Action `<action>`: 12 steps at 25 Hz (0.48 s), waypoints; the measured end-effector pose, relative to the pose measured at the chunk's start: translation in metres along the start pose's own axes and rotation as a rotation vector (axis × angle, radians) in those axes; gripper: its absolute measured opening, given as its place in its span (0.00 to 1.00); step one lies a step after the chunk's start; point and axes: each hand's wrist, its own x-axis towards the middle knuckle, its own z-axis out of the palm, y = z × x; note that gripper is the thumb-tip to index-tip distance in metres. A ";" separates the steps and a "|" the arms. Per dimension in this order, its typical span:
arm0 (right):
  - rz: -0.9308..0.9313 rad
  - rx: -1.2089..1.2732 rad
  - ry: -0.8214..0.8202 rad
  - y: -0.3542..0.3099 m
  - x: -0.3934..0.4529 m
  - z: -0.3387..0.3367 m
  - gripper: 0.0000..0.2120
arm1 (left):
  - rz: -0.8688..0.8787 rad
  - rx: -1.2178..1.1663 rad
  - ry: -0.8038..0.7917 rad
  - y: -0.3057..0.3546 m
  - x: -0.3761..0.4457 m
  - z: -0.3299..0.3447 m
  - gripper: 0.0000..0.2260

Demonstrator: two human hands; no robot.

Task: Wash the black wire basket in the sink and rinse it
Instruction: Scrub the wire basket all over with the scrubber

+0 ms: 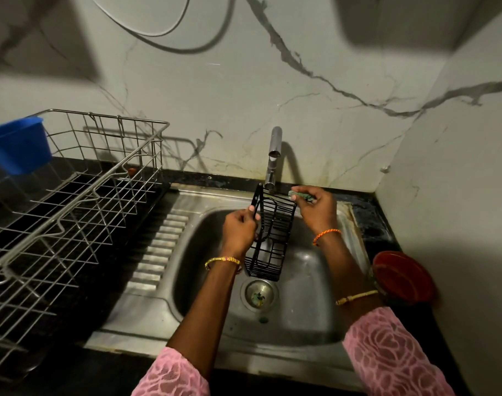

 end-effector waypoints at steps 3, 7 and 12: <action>-0.226 -0.003 0.065 -0.001 -0.029 0.001 0.07 | -0.086 0.045 0.045 0.006 0.002 -0.002 0.17; -0.362 -0.123 -0.130 -0.008 -0.039 0.018 0.06 | -0.155 -0.039 0.021 0.013 -0.004 -0.001 0.17; -0.322 -0.131 -0.164 0.000 -0.039 0.002 0.09 | -0.219 -0.069 -0.044 0.013 -0.005 -0.007 0.17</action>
